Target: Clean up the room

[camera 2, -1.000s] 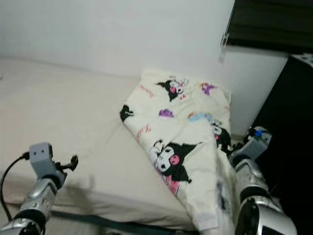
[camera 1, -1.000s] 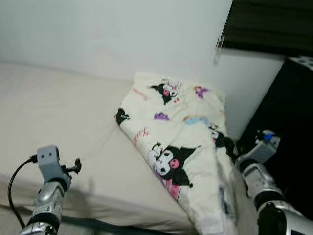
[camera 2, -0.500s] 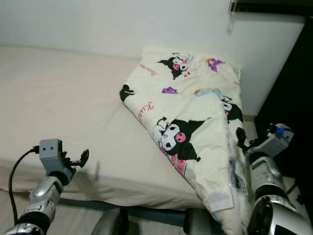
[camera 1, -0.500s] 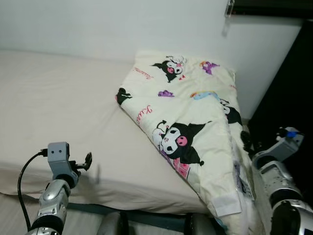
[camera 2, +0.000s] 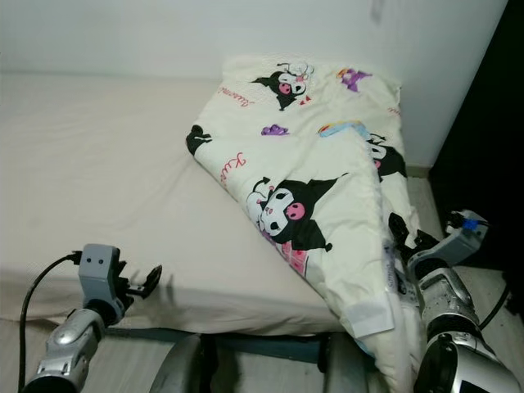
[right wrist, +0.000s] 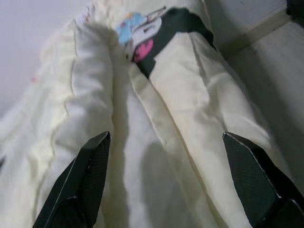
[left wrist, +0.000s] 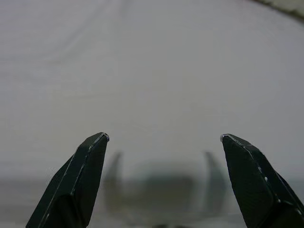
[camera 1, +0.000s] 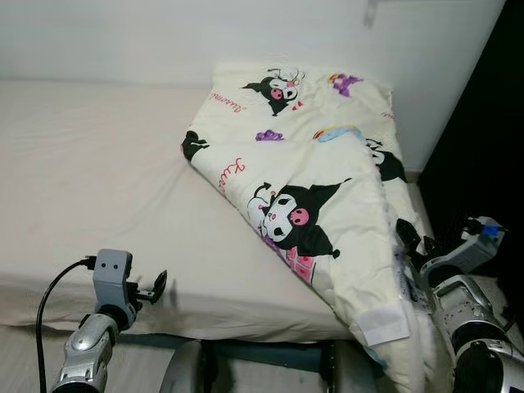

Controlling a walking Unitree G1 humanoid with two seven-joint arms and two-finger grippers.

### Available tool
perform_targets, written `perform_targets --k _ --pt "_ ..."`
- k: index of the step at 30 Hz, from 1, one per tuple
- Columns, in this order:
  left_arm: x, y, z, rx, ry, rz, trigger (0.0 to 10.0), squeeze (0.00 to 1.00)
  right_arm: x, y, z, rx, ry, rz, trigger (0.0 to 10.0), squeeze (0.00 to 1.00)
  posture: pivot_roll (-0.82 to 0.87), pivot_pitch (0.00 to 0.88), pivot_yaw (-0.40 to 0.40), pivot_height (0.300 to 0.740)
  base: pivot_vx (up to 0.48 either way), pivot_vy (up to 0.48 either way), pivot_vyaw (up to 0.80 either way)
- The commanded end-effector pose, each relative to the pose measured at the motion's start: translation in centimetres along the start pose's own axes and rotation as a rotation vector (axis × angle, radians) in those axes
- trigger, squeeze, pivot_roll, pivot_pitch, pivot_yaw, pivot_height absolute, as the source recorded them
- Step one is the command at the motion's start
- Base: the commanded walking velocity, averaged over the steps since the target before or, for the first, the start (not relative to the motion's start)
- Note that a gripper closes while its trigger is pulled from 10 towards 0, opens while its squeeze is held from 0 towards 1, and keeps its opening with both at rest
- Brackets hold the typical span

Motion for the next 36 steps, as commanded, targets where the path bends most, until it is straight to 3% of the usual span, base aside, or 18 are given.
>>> perform_targets --k 1,7,9,11,16,28,32,33,36 --pt "-0.6 -0.1 -0.9 0.021 0.037 -0.024 10.0 0.00 0.0 0.0 0.4 0.046 -0.022 0.003 10.0 0.00 0.16 0.200 0.044 0.525 0.000 0.000 0.00" --pt "-0.8 -0.5 -1.0 0.039 0.038 -0.048 10.0 0.00 -0.1 -0.8 -0.7 -0.007 0.026 -0.068 10.0 0.00 0.17 0.208 0.051 0.525 0.000 0.000 0.00" --pt "-0.9 -0.8 -1.0 0.045 0.038 -0.060 10.0 0.00 -0.1 -0.4 -1.4 0.019 0.045 -0.036 10.0 0.00 0.17 0.209 0.053 0.525 0.000 0.000 0.00" --pt "-1.0 -1.4 -0.9 0.061 0.037 -0.085 10.0 0.00 0.1 1.5 -2.5 0.090 0.079 0.103 10.0 0.00 0.17 0.205 0.062 0.525 0.000 0.000 0.00" --pt "-1.1 -1.7 -0.9 0.070 0.041 -0.100 10.0 0.00 0.2 3.8 -3.0 0.146 0.119 0.262 10.0 0.00 0.17 0.195 0.061 0.525 0.000 0.000 0.00" --pt "-1.2 -2.4 -1.2 0.082 0.053 -0.119 10.0 0.00 0.4 4.5 -1.9 0.169 0.117 0.307 10.0 0.00 0.16 0.183 0.055 0.525 0.000 0.000 0.00" --pt "-1.3 -2.7 -1.2 0.086 0.055 -0.127 10.0 0.00 0.1 5.0 -1.8 0.202 0.143 0.369 10.0 0.00 0.16 0.184 0.052 0.525 0.000 0.000 0.00" --pt "-1.3 -2.8 -1.3 0.088 0.057 -0.130 10.0 0.00 -0.4 5.9 -2.2 0.223 0.192 0.467 10.0 0.00 0.15 0.185 0.052 0.525 0.000 0.000 0.00" --pt "-1.3 -3.0 -1.4 0.087 0.059 -0.131 10.0 0.00 -1.1 6.6 -2.9 0.230 0.252 0.548 10.0 0.00 0.15 0.185 0.047 0.525 0.000 0.000 0.00"
Point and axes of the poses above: a point about 5 cm out from each wrist's last joint towards the gripper, its own x axis pointing out of the wrist towards the gripper, its own z axis along the axis of the wrist's last joint, y = z × x, the point moved 5 cm from there along x, pointing out of the wrist towards the gripper, and after that the axes turned 14 degrees about x, right-handed, at the moved point
